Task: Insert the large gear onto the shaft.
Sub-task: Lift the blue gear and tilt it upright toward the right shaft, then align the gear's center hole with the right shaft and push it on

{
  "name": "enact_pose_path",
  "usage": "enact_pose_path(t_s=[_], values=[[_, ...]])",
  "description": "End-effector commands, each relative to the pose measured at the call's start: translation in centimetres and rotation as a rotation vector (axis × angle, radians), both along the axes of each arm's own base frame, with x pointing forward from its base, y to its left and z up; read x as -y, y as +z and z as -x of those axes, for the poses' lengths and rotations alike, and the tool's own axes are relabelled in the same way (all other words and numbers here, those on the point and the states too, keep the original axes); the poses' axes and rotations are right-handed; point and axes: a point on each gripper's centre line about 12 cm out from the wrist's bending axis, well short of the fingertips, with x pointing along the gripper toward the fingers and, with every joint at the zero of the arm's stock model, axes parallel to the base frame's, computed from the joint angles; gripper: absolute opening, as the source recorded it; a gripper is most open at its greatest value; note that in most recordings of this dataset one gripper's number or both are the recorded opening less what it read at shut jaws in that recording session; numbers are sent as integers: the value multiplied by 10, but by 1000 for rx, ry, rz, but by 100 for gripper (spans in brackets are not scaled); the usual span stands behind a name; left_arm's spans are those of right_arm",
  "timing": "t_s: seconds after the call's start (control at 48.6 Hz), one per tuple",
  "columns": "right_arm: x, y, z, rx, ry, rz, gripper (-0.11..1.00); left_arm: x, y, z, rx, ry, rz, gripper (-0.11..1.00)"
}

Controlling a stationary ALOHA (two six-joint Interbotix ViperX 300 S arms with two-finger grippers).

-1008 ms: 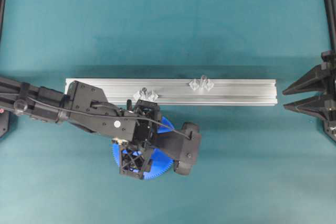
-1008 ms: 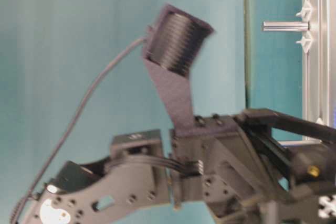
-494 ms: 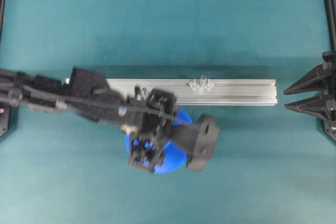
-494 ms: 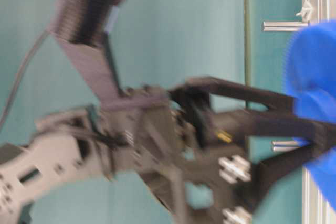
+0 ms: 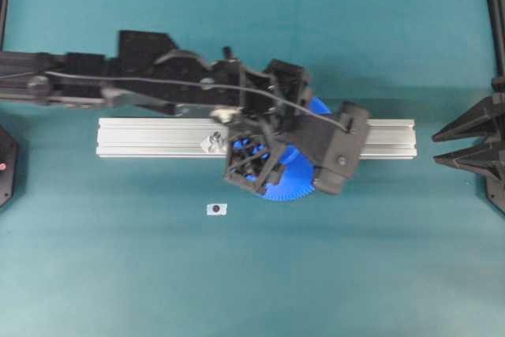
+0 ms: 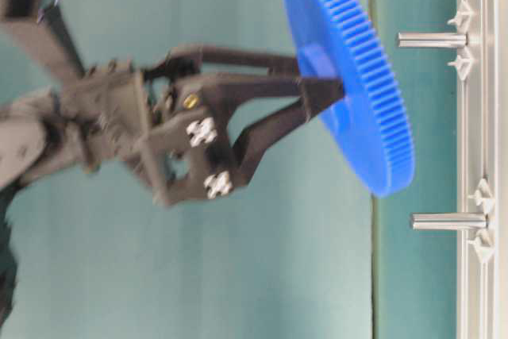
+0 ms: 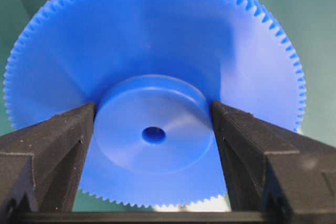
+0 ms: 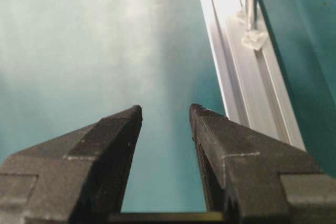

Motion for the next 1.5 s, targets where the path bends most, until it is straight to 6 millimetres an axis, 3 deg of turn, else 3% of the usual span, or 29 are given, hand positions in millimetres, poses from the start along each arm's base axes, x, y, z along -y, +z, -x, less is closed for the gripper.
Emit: enact_pose_path(t_s=[0.0, 0.267, 0.514, 0.699, 0.926, 1.481], values=[[1, 3, -1, 7, -8, -1, 51, -14, 24, -10, 56, 12, -11, 77], [2, 4, 1, 23, -10, 12, 51, -39, 21, -36, 6, -50, -60, 77], [2, 5, 4, 41, -10, 12, 51, -42, 7, -53, -37, -50, -57, 77], [2, 5, 5, 43, -10, 13, 51, -46, -2, -54, -53, -43, -52, 77], [2, 2, 5, 37, -10, 15, 51, -64, -10, -56, -13, -15, -59, 77], [3, 2, 5, 37, -13, 13, 51, -54, -35, -33, -57, 27, -16, 77]])
